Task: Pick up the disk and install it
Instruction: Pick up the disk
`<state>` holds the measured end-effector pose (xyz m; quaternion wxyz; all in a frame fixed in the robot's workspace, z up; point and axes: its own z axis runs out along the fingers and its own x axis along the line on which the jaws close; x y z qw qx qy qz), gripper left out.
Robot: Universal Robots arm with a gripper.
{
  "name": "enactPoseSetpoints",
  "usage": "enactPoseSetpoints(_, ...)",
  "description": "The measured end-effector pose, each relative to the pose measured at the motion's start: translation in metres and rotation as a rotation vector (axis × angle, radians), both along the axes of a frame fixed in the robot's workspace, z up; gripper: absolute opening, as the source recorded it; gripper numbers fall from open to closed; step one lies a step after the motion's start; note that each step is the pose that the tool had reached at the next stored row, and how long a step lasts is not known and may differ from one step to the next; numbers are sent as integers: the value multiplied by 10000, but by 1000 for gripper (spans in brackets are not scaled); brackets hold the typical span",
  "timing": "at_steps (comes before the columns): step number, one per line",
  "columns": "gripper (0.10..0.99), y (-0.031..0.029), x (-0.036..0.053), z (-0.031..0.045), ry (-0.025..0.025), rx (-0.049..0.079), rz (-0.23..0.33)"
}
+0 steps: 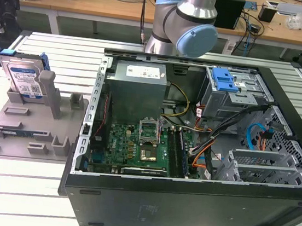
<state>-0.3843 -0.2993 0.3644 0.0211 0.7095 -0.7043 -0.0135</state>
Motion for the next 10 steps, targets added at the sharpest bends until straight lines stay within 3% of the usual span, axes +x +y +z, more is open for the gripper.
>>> enactPoseSetpoints(10, 482, -35, -7, -50, -1, 0, 1)
